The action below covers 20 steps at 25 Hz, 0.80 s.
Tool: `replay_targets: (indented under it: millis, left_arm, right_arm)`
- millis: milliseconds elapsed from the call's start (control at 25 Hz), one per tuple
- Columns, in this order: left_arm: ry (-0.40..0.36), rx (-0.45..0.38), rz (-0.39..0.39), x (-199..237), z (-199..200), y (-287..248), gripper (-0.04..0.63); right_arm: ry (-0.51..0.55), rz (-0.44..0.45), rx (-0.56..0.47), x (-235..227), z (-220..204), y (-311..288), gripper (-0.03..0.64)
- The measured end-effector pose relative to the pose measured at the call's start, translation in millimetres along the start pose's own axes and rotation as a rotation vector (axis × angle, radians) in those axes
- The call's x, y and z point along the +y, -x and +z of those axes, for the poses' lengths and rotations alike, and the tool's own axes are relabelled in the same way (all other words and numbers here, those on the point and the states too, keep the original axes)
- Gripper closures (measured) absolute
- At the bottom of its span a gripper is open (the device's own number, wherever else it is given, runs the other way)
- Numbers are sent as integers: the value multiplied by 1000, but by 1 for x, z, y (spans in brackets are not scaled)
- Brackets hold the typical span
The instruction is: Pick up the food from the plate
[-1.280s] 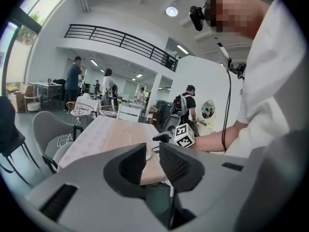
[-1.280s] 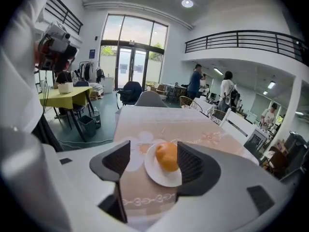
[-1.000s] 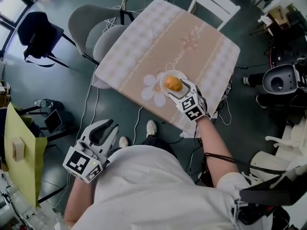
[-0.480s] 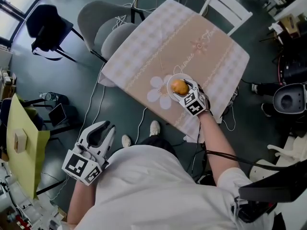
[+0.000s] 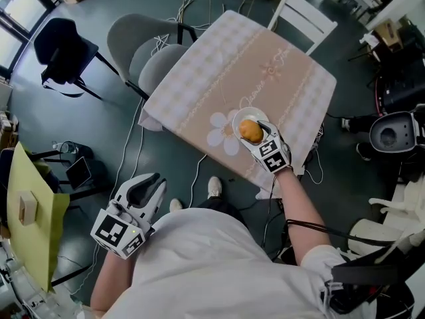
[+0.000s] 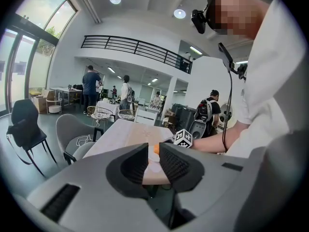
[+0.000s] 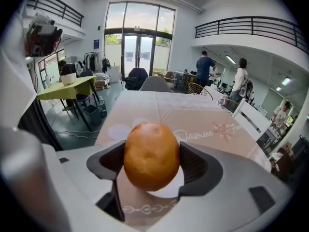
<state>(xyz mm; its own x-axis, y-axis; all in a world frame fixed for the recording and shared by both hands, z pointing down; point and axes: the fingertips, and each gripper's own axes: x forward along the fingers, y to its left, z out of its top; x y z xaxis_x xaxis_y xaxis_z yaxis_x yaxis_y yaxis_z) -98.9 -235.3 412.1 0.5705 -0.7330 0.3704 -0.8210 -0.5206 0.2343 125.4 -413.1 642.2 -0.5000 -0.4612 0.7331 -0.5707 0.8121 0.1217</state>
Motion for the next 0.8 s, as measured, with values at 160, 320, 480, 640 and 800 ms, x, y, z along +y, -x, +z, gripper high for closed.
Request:
replay_targets:
  millis: [160,320,480,640,800]
  left_arm:
    - [-22,1,-55,1,-6,16,522]
    - [-49,-9,-107,2,-15,35,583]
    - [-78,-15,-159,3,-24,57,586]
    - [-87,-7,-198,6,-35,83,586]
    - [-87,13,-245,7,-51,103,586]
  right_arm:
    - [-23,-59,-46,19,18,27,264]
    - [-34,-94,-66,49,32,58,264]
    - [-66,-118,-76,87,41,86,264]
    - [-71,-151,-112,127,61,116,264]
    - [-81,-182,-158,165,79,143,264]
